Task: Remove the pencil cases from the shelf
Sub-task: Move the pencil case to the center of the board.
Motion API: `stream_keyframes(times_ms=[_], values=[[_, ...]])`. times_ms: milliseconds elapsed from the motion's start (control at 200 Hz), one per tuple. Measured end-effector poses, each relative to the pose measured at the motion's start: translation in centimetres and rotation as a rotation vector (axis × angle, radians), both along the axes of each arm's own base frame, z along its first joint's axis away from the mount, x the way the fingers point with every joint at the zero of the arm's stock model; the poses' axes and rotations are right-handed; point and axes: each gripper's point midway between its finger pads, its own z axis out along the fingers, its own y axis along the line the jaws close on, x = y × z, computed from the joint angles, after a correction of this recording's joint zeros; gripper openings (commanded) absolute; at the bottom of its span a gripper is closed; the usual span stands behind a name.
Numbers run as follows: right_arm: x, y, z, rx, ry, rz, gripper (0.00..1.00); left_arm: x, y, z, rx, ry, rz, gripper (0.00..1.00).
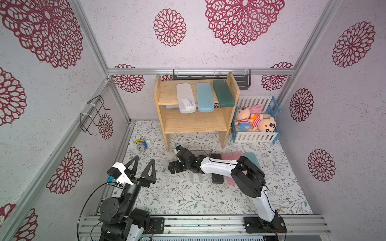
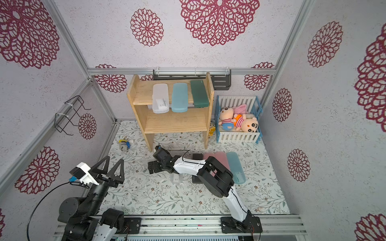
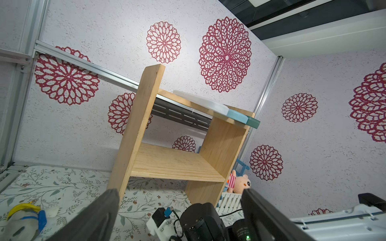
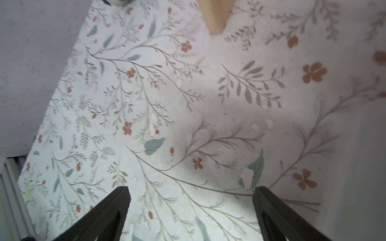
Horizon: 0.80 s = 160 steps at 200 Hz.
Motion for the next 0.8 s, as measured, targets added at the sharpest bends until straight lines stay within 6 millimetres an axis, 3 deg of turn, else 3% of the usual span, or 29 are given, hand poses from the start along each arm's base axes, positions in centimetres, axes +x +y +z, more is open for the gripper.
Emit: stream_keyframes(times_ms=[40,315,800], values=[[0.1,-0.4,-0.7,-0.011,0.009,-0.007,0.99,0.0,0.0,-0.1,0.001,0.003,0.003,0.98],[1.3,-1.6,-0.8,0.006,-0.001,-0.058,0.99,-0.1,0.1,0.0,0.004,0.011,0.006,0.98],[1.3,-8.4,-1.1,-0.017,0.015,-0.172,0.99,0.6,-0.1,0.0,-0.001,0.026,-0.002,0.98]])
